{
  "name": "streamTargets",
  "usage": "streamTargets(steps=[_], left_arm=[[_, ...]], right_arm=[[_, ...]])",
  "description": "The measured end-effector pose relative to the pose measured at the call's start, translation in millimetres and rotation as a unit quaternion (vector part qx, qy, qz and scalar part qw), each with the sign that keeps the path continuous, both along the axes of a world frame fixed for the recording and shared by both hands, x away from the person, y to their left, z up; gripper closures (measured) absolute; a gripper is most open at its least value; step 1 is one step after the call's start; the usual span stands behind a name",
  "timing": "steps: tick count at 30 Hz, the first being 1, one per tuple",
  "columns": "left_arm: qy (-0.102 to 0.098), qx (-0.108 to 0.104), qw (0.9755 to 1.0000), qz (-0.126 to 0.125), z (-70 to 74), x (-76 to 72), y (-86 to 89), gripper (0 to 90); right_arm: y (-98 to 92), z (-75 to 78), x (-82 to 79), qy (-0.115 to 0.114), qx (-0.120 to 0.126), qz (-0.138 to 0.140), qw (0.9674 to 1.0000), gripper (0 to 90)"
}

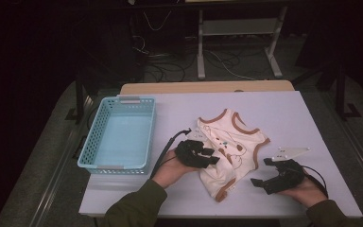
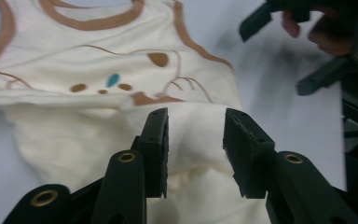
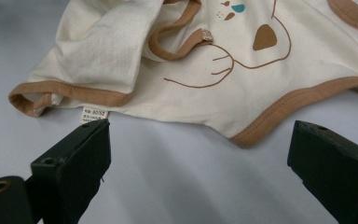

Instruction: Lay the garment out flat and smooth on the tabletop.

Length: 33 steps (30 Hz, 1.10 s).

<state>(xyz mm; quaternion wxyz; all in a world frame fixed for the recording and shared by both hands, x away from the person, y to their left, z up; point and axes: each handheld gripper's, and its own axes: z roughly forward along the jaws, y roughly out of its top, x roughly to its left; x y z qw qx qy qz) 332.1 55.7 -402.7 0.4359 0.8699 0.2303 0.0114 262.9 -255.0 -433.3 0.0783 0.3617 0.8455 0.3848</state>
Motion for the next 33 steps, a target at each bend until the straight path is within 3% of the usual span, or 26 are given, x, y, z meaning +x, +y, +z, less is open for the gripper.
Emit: streamTargets(steps=[4,11,20,21,27,33], left_arm=[[0.008,0.000,0.9999,0.012,-8.6,20.5,-2.9,55.3],[0.031,-0.005,0.9994,0.016,-20.3,35.1,-10.8,55.6],[0.049,-0.003,0.9988,0.010,-30.0,38.6,-14.7,62.1],[0.055,-0.004,0.9985,0.007,-32.0,38.8,-15.8,67.0],[0.055,-0.006,0.9985,0.001,-33.3,38.1,-17.1,84.7],[0.051,-0.004,0.9987,-0.006,-28.0,34.9,-15.5,87.2]], right_arm=[[-0.2,-0.2,0.1,0.001,0.000,0.000,1.0000,5.6],[-1.0,-0.7,0.4,0.002,0.001,0.000,1.0000,5.6],[-0.7,-0.3,-0.1,0.000,0.000,0.001,1.0000,5.6],[-0.5,-0.1,-0.3,0.000,0.000,0.001,1.0000,5.6],[-0.8,0.1,-0.6,-0.002,0.000,0.001,1.0000,5.7],[-1.0,0.4,-1.1,-0.001,0.000,0.001,1.0000,5.7]])
